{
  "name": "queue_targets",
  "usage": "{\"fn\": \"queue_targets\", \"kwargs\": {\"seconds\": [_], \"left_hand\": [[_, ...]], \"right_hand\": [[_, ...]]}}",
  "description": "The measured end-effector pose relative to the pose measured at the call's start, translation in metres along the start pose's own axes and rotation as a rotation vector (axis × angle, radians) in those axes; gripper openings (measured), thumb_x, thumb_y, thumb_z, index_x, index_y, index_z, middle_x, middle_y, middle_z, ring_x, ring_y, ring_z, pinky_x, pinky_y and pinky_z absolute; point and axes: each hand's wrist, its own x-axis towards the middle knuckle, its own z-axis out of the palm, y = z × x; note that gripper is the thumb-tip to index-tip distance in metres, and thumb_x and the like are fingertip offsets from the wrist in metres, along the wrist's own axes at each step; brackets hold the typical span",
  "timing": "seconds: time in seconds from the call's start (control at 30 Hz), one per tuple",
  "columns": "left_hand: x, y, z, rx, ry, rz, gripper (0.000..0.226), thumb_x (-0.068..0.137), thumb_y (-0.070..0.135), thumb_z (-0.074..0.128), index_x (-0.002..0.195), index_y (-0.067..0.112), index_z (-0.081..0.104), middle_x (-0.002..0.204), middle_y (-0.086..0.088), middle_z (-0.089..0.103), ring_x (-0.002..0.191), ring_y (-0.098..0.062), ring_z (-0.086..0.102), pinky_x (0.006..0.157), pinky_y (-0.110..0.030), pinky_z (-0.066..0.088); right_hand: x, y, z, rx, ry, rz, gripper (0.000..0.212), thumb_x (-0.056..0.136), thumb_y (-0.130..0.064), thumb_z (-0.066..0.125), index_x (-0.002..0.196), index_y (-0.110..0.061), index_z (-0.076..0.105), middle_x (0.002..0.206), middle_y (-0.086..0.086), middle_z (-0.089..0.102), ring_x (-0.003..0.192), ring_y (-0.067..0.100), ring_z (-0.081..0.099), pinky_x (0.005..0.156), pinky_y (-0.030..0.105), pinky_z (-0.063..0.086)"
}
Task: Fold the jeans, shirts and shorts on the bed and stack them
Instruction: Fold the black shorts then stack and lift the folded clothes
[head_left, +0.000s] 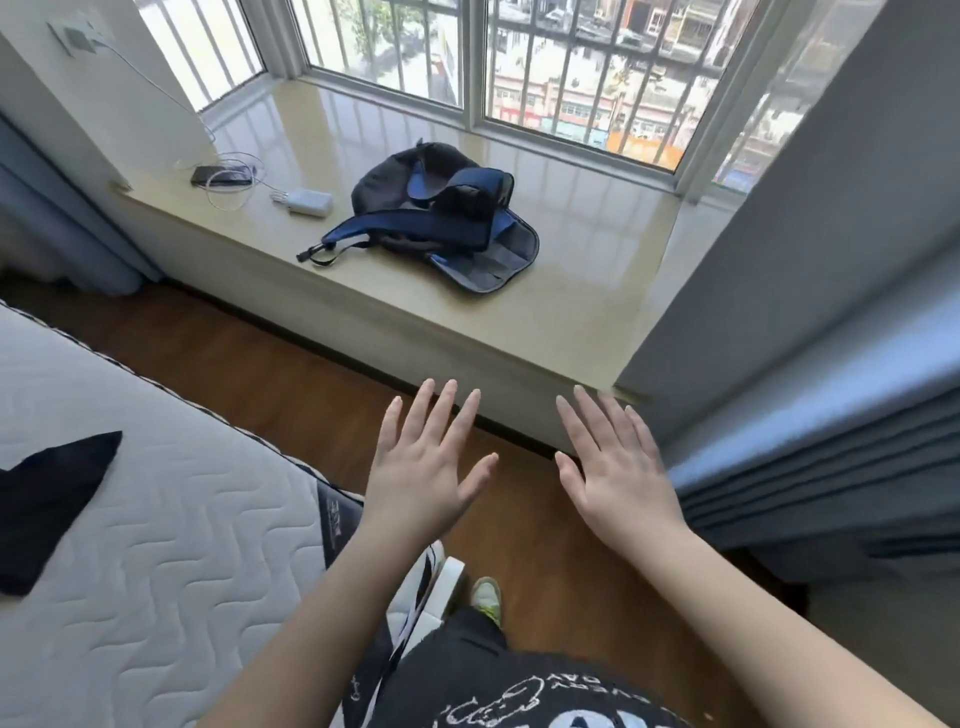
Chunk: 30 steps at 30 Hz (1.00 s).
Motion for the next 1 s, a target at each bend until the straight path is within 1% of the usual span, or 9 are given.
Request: {"fn": "queue_targets", "kwargs": {"seconds": [0.17,0.3,0.37,0.5,0.57,0.63,0.73,0.8,1.0], "left_hand": [[0.061,-0.012,0.006,0.044,-0.037,0.056,0.071,0.094,0.068,0.019,0.154,0.030,0.024,0.159,-0.001,0.028,0.150,-0.021,0.014,0.120,-0.047,0.009],[0.104,-0.018,0.012,0.072,-0.049,0.037,0.070,0.094,0.067,0.021,0.154,0.029,0.026,0.159,-0.001,0.030,0.150,-0.021,0.015,0.120,-0.047,0.010],[0.128,-0.019,0.014,0.078,-0.062,0.016,0.070,0.095,0.066,0.020,0.154,0.029,0.027,0.159,-0.001,0.030,0.150,-0.021,0.017,0.120,-0.047,0.010],[0.162,-0.014,0.015,0.082,-0.112,-0.052,0.070,0.095,0.067,0.013,0.155,0.031,0.019,0.161,0.000,0.022,0.151,-0.020,0.008,0.121,-0.046,0.004],[0.173,-0.014,0.014,0.101,-0.120,-0.090,0.070,0.095,0.067,0.009,0.156,0.032,0.015,0.163,0.002,0.017,0.151,-0.018,0.001,0.121,-0.046,0.000],[0.185,-0.019,0.009,0.092,-0.147,-0.145,0.069,0.096,0.066,0.011,0.155,0.032,0.017,0.163,0.002,0.017,0.151,-0.017,0.001,0.121,-0.046,-0.001],[0.198,-0.035,-0.001,0.098,-0.136,-0.233,0.068,0.096,0.064,0.014,0.155,0.031,0.020,0.162,0.001,0.020,0.151,-0.019,0.006,0.120,-0.046,-0.001],[0.203,-0.052,-0.010,0.103,-0.104,-0.306,0.067,0.097,0.063,0.014,0.155,0.031,0.021,0.162,0.001,0.021,0.151,-0.020,0.008,0.120,-0.045,-0.001],[0.194,-0.125,-0.023,0.109,-0.090,-0.541,0.067,0.096,0.063,0.009,0.155,0.032,0.015,0.163,0.001,0.014,0.151,-0.021,0.001,0.118,-0.043,-0.013]], "right_hand": [[0.058,0.012,-0.007,0.000,-0.016,0.013,0.063,0.101,-0.047,0.034,0.156,-0.025,0.015,0.163,-0.003,0.017,0.150,0.018,0.012,0.121,0.035,-0.002],[0.095,0.029,-0.008,0.023,0.010,-0.007,0.064,0.095,-0.047,0.029,0.152,-0.019,0.033,0.157,0.000,0.034,0.145,0.023,0.030,0.118,0.040,0.013],[0.121,0.040,-0.005,0.000,0.002,-0.054,0.063,0.095,-0.047,0.030,0.151,-0.018,0.035,0.155,0.000,0.037,0.144,0.023,0.033,0.118,0.039,0.013],[0.177,0.056,0.006,-0.017,-0.096,-0.169,0.064,0.100,-0.051,0.019,0.156,-0.027,0.000,0.164,-0.008,0.002,0.151,0.016,-0.001,0.118,0.031,-0.014],[0.207,0.058,0.009,0.001,-0.061,-0.209,0.064,0.098,-0.052,0.012,0.155,-0.030,-0.010,0.164,-0.010,-0.007,0.150,0.013,-0.010,0.117,0.030,-0.019],[0.237,0.053,0.004,0.034,-0.054,-0.254,0.064,0.097,-0.051,0.011,0.156,-0.028,-0.001,0.164,-0.009,0.001,0.151,0.014,-0.003,0.119,0.031,-0.012],[0.276,0.036,-0.004,0.074,-0.024,-0.333,0.062,0.096,-0.043,0.023,0.153,-0.020,0.030,0.159,-0.002,0.029,0.148,0.019,0.023,0.118,0.037,0.010],[0.300,0.016,-0.008,0.092,-0.009,-0.396,0.059,0.095,-0.040,0.028,0.148,-0.016,0.042,0.154,0.002,0.040,0.144,0.023,0.033,0.114,0.040,0.020],[0.364,-0.068,-0.003,0.095,-0.004,-0.599,0.059,0.096,-0.041,0.028,0.150,-0.017,0.038,0.155,0.001,0.038,0.146,0.022,0.029,0.117,0.041,0.018]]}}
